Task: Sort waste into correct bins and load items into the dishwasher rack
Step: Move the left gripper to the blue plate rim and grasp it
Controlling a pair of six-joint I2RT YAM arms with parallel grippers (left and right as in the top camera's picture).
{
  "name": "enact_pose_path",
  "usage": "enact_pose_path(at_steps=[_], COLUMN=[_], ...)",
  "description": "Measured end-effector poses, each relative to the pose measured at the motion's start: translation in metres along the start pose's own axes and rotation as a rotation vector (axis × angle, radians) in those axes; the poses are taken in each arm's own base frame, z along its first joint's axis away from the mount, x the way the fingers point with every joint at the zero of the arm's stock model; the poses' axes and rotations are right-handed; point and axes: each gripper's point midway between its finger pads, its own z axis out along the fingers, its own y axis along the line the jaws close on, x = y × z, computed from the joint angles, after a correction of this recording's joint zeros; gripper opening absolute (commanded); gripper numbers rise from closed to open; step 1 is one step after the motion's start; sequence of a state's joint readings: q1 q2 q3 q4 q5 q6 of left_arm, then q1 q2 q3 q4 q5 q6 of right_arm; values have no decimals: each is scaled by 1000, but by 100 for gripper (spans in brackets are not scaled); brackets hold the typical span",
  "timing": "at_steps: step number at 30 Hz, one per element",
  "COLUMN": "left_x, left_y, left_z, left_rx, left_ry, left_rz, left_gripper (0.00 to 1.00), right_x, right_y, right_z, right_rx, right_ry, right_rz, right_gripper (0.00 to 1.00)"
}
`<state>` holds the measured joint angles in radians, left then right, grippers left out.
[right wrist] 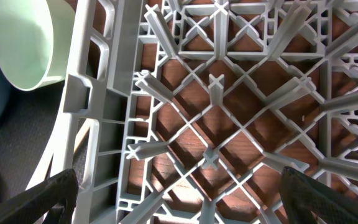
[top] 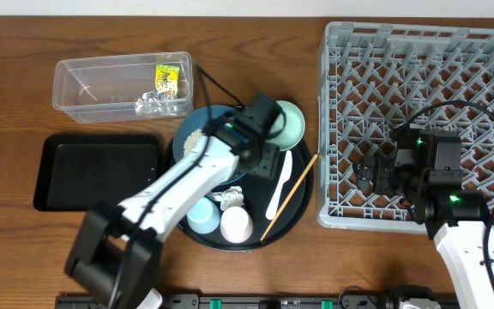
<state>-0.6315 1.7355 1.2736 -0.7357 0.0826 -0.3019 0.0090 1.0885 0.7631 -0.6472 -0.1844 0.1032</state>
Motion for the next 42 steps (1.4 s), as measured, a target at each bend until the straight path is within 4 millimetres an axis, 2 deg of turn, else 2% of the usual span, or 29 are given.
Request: enact_pose_path(at_steps=[4,12,22,27,30,32,35,36,42], left_x=[7,4,4,12,17,18,15,14,6], left_y=[3,9,13,19,23,23,26,28,43], left_z=[16,30,36,58,69,72,72,72,67], left_rx=[-56,-92,-118,-152,-167,-171,-185,-199,-296], left_ry=[27,30,34,82,110,113,98,93,52], left_rz=[29,33,34,36,37,37,39,43,72], left_gripper=[66,66,66,65,54,36,15,11,6], right_x=[1,1,1,2,3,3,3,4,4], right_y=[0,0,0,0,0,0,0,0,0], right_z=[0,0,0,0,0,0,0,0,0], right_rx=[0,0,0,1,1,1,2,2,2], right_ry=[3,3,3,7,11,14,15,15,17], right_rz=[1,1,1,2,2,3,3,3,4], right_gripper=[99,99,99,99,99,99,99,99,99])
